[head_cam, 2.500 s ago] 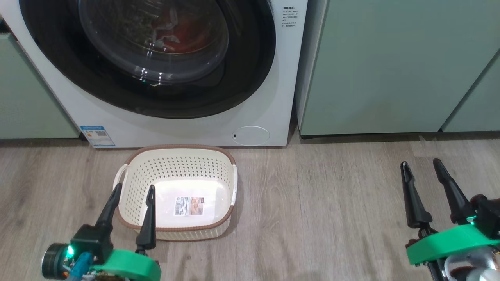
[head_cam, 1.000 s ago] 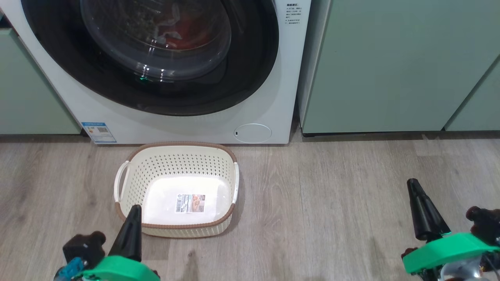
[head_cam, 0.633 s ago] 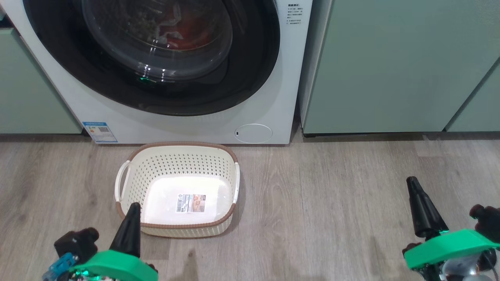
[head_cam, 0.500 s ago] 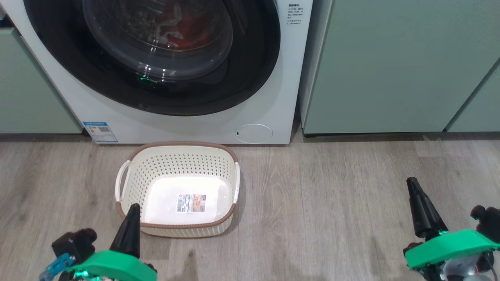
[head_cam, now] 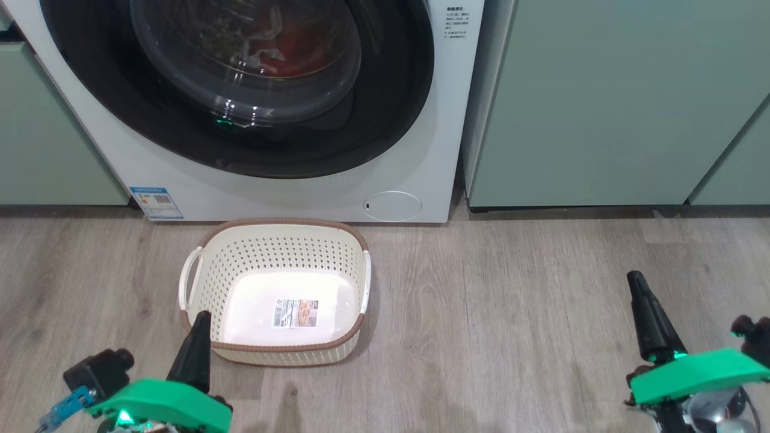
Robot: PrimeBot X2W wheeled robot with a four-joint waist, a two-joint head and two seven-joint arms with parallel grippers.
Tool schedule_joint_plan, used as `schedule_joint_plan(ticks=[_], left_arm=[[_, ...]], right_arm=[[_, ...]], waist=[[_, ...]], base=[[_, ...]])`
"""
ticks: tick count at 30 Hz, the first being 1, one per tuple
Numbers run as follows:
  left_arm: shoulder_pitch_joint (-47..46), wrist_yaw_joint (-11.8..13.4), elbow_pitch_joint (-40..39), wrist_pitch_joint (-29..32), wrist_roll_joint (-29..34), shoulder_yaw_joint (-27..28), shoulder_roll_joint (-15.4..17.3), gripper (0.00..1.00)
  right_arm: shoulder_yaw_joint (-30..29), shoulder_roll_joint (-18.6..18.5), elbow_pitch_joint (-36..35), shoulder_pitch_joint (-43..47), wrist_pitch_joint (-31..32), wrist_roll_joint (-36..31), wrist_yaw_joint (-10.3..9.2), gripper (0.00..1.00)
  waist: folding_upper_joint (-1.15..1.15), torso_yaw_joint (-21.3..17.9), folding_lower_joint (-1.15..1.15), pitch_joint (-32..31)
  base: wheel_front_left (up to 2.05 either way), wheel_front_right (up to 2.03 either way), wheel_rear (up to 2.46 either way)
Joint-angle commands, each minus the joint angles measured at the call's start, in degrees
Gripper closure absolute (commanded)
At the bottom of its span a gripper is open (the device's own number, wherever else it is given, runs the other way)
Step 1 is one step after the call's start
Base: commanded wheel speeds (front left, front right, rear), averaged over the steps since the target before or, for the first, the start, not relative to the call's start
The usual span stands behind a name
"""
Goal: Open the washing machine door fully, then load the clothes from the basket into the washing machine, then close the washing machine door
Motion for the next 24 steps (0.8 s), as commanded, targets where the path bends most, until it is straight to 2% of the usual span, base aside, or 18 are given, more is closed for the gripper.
schedule_joint_plan(ticks=[1,24], left_arm=[[-3.2,-0.4,-1.5,0.2,-1.6,1.4,0.2,1.0],[-5.7,-2.4,1.1,3.3,-16.6,3.8,-0.7,1.0]], right_arm=[[0.5,-1.1,-1.4,-3.3,0.2,1.6,0.0,1.0],[0.7,-1.4,2.4,-5.9,1.6,16.4,-0.01,1.0]], waist=[[0.0,0.0,0.0,0.0],[0.0,0.4,0.0,-0.1]], base=[[0.0,0.0,0.0],[0.0,0.0,0.0]])
